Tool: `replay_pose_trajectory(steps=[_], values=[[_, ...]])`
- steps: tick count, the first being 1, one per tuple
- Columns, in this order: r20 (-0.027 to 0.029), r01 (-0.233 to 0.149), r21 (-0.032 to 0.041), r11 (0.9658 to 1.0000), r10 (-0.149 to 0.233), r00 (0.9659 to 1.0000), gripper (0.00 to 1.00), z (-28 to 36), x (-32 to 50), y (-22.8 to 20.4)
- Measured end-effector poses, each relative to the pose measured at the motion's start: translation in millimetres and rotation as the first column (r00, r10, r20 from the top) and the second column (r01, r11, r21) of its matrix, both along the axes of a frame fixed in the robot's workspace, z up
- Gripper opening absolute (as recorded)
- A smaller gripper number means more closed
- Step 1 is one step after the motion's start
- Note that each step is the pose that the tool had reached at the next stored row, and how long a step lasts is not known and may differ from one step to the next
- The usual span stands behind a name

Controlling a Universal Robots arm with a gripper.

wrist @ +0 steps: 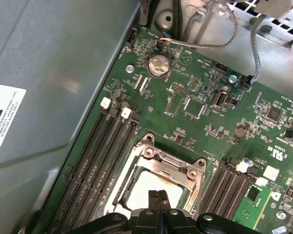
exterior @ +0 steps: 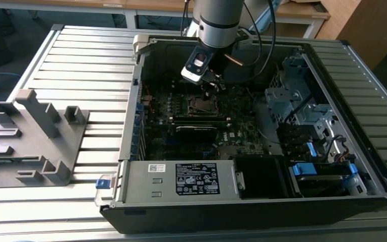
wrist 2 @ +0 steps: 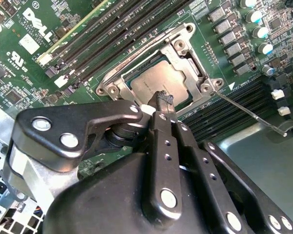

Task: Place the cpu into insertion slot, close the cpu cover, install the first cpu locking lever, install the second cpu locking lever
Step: 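Close the cpu cover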

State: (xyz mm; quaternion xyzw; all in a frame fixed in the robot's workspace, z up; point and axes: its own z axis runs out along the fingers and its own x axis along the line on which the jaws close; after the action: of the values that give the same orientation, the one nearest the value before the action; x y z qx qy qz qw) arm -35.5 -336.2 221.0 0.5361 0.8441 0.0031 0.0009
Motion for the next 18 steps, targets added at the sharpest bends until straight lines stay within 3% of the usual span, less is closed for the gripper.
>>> replay_pose_trajectory(steps=[5, 13, 18], values=[[0.0, -0.033, 0.0, 0.9995, 0.033, 0.9995, 0.11, 0.0, 0.0, 0.0], [0.0, -0.047, 0.0, 0.9989, 0.047, 0.9989, 0.11, 0.0, 0.0, 0.0], [0.0, -0.111, 0.0, 0.9938, 0.111, 0.9938, 0.11, -0.1, 0.0, 0.0]])
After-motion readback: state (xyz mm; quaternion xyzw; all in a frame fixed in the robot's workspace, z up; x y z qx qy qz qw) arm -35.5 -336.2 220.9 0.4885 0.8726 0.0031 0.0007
